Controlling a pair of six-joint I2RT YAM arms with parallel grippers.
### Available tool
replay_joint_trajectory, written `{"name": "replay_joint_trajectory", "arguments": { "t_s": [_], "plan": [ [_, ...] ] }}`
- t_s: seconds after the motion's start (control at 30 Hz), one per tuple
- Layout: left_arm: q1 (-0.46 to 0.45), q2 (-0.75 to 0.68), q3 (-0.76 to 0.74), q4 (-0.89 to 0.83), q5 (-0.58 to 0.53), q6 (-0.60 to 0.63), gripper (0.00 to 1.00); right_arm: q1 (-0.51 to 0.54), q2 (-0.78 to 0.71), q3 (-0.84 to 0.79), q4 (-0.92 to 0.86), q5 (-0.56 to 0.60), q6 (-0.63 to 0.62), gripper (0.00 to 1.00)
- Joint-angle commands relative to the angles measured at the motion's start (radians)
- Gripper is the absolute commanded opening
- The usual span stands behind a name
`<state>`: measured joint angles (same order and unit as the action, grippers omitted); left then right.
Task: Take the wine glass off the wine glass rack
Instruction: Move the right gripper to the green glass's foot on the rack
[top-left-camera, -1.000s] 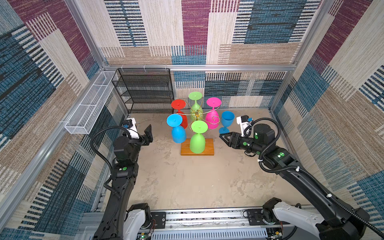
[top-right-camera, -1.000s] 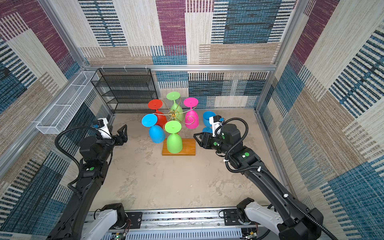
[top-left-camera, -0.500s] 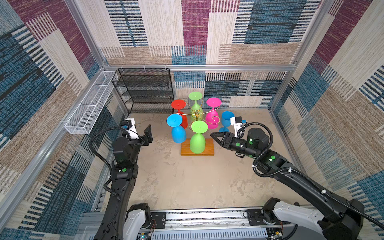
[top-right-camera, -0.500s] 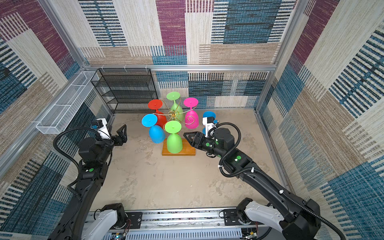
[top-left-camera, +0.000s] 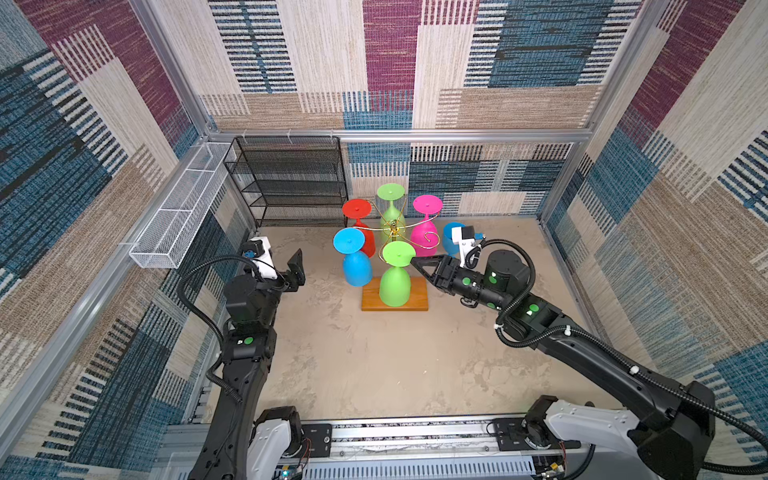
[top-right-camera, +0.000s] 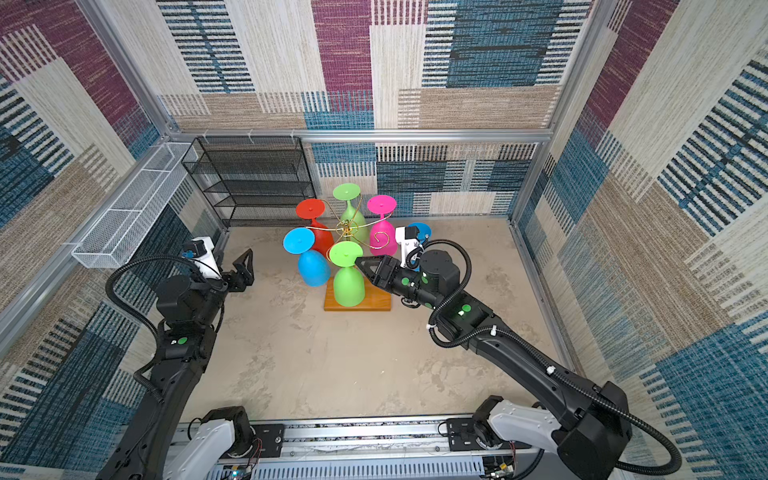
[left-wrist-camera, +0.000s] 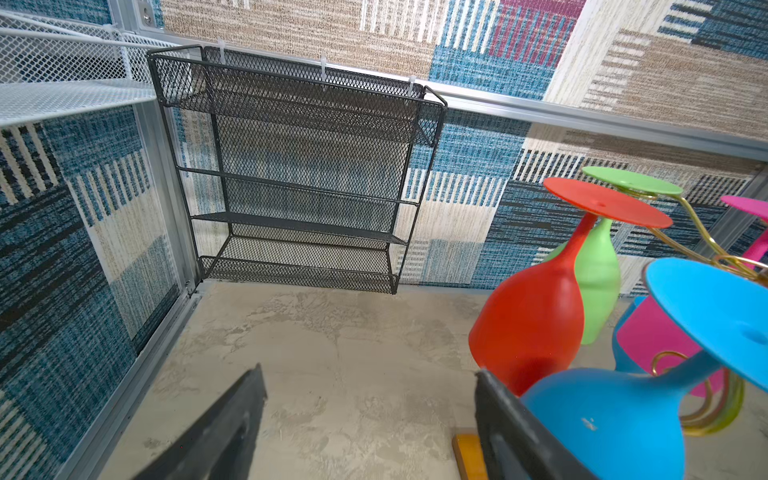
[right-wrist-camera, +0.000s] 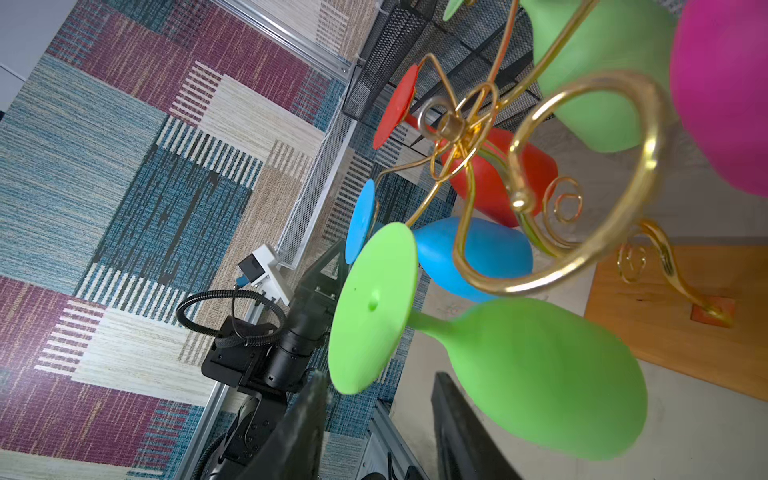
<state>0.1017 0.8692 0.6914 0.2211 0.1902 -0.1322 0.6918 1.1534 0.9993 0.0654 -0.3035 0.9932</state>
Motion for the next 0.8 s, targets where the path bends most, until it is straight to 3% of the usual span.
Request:
{"name": "replay_joint_trajectory", "arguments": {
  "t_s": [0.0,0.4,0.77],
  "plan": [
    [0.001,-0.004,-0.002,0.036,0.012,-0.017,0.81,0.002,0.014,0.012,0.055,-0.002,0.02,0.44],
    [0.001,-0.013,-0.003,0.037,0.018,-0.017,0.81,0.005,0.07,0.04,0.103,-0.02,0.044,0.39],
    [0.0,-0.024,-0.004,0.037,0.02,-0.015,0.81,0.005,0.086,0.036,0.126,-0.022,0.065,0.26]
  ]
}}
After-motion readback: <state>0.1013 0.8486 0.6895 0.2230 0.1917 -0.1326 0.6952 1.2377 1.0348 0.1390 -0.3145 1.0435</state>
